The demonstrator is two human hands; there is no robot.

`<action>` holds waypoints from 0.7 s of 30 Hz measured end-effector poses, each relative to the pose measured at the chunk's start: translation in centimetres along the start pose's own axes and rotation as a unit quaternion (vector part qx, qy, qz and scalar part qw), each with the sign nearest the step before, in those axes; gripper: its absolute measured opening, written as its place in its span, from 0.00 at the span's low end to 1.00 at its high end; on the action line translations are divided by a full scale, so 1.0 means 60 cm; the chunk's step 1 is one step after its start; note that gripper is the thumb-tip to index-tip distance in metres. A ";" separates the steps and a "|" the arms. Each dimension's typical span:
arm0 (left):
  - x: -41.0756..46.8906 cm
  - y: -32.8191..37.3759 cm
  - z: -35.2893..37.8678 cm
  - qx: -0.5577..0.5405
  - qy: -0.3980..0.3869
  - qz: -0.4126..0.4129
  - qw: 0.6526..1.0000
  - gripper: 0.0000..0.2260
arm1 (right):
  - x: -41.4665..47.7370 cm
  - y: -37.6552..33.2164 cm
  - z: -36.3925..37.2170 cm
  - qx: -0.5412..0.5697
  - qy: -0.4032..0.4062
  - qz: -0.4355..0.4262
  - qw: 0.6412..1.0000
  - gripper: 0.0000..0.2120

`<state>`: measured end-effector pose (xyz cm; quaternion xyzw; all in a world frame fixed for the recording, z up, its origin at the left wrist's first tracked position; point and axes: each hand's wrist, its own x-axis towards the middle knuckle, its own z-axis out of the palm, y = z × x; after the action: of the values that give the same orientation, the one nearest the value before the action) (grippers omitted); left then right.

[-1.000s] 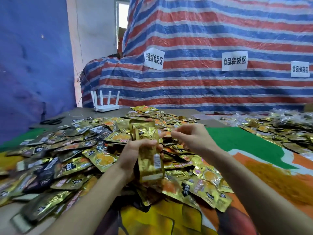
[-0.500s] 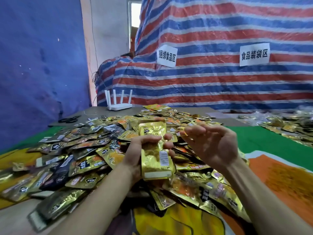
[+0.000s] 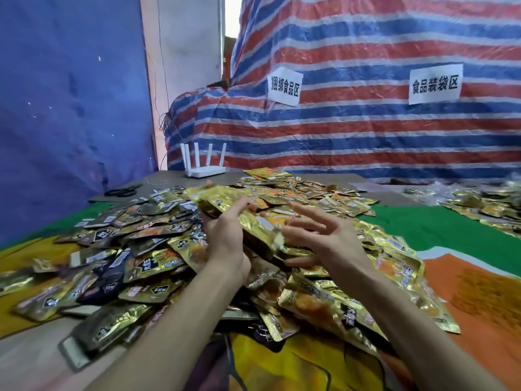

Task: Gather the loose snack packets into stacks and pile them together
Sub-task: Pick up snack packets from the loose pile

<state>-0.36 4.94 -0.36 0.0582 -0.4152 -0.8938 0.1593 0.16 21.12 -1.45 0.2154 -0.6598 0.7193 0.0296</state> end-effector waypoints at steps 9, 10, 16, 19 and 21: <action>-0.010 -0.005 0.001 0.001 0.033 0.020 0.999 0.22 | -0.020 0.016 0.078 -0.091 0.022 -0.082 0.992 0.30; -0.015 -0.009 0.005 -0.018 0.006 -0.018 1.000 0.21 | -0.021 0.016 0.078 -0.095 0.033 -0.096 0.990 0.30; -0.017 -0.009 0.007 -0.016 -0.088 -0.112 0.990 0.19 | -0.020 0.014 0.071 -0.128 0.041 -0.125 0.983 0.31; -0.014 -0.008 0.004 -0.001 -0.102 -0.108 0.989 0.18 | -0.015 0.010 0.063 -0.176 0.043 -0.121 0.976 0.33; -0.015 -0.010 0.006 -0.010 -0.114 -0.102 0.988 0.17 | -0.013 0.004 0.053 -0.194 0.038 -0.110 0.974 0.33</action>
<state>0.28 5.88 -0.58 -0.0038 -0.4133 -0.9104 0.0191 1.61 18.22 -1.84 0.2498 -0.7576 0.5772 0.1748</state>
